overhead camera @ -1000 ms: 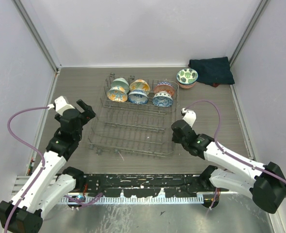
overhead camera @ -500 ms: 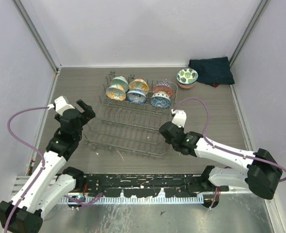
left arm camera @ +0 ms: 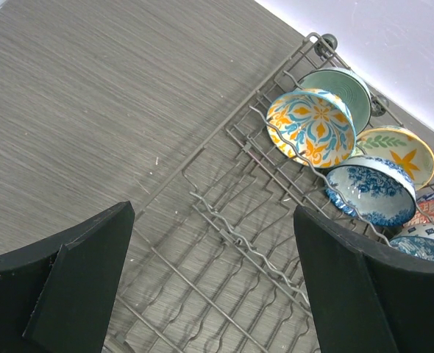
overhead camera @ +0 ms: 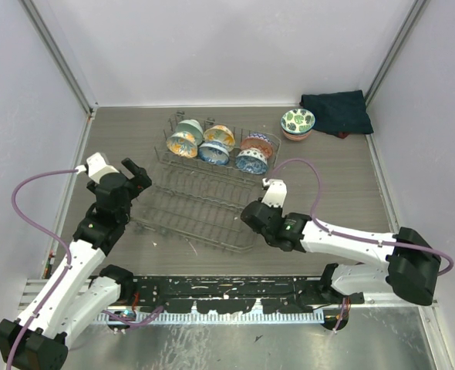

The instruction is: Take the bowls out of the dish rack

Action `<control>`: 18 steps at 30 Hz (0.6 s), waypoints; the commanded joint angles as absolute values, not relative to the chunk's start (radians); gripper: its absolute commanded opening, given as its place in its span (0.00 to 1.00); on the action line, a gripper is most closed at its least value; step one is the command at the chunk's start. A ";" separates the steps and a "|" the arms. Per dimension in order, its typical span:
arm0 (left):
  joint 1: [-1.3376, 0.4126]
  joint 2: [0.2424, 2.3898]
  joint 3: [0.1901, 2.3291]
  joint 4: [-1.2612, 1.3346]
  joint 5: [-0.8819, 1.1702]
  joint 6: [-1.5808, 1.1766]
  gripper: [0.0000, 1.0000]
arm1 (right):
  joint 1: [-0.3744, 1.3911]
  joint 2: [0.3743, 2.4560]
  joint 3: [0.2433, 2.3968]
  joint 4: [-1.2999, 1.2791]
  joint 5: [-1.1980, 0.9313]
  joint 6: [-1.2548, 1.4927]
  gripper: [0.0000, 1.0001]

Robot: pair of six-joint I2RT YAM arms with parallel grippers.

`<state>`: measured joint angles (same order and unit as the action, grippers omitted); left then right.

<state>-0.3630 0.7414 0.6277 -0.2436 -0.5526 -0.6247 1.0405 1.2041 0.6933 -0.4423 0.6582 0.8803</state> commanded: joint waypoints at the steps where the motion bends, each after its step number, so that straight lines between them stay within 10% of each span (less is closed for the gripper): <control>1: -0.365 0.730 0.652 -0.215 -0.572 -0.611 0.98 | 1.116 1.237 0.712 -0.368 0.508 0.850 0.19; 18: -0.366 0.727 0.652 -0.216 -0.575 -0.611 0.98 | 1.143 1.151 0.758 -0.462 0.595 0.858 0.42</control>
<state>-0.3630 0.7414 0.6277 -0.2436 -0.5560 -0.6243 1.1389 1.1969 0.7082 -0.4026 0.5591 0.8734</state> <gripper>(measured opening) 0.978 0.409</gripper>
